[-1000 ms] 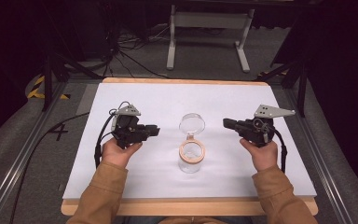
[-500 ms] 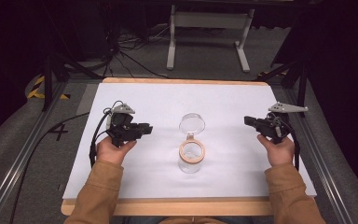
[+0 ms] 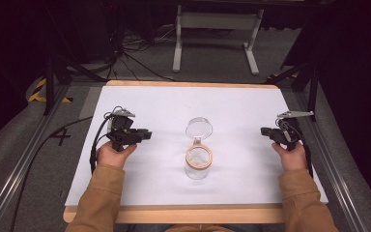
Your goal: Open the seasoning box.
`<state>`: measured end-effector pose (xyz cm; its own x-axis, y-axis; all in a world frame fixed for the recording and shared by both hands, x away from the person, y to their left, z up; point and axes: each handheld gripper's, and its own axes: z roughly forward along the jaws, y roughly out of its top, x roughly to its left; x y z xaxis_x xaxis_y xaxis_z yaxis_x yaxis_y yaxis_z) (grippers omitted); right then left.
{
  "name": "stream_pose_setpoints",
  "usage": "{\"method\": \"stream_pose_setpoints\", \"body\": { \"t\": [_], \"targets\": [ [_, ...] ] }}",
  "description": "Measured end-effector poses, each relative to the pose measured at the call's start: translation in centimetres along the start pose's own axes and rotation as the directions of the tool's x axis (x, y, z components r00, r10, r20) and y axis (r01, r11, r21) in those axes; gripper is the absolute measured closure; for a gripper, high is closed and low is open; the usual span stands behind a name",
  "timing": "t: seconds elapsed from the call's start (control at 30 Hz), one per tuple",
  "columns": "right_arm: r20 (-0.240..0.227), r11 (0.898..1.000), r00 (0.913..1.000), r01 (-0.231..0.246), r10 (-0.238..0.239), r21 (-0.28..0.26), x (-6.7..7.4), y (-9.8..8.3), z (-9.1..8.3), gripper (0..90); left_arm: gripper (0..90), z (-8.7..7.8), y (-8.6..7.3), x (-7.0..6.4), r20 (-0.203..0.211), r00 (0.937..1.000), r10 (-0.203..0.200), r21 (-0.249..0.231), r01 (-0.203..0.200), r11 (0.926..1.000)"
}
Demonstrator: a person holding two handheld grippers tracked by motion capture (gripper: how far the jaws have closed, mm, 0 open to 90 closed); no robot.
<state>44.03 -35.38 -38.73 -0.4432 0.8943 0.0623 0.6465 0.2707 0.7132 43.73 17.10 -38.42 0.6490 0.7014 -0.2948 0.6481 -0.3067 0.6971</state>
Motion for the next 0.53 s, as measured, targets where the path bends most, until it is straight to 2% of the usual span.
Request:
{"method": "stream_pose_setpoints", "body": {
  "t": [0.1,0.23,0.4,0.53],
  "targets": [
    [0.009,0.998,1.0000,-0.005,0.004,0.062,-0.1,-0.3,0.9,87.1,73.0,0.5,-0.1,0.2,-0.005,1.0000,-0.003,0.018,0.003,0.9998],
    [0.004,0.993,1.0000,0.002,-0.003,0.118,0.1,-0.7,1.7,86.1,72.4,1.0,-0.2,0.5,-0.010,0.9999,-0.002,0.052,0.002,0.9986],
    [-0.009,0.988,0.9999,0.016,-0.015,0.153,0.4,-0.8,2.3,84.5,71.6,1.2,-0.3,0.7,0.001,0.9999,-0.015,0.062,0.015,0.9979],
    [-0.017,0.981,0.9997,0.020,-0.017,0.191,0.5,-0.8,2.6,83.5,70.9,1.1,-0.2,0.6,-0.005,1.0000,-0.005,0.058,0.005,0.9983]
  ]
}}
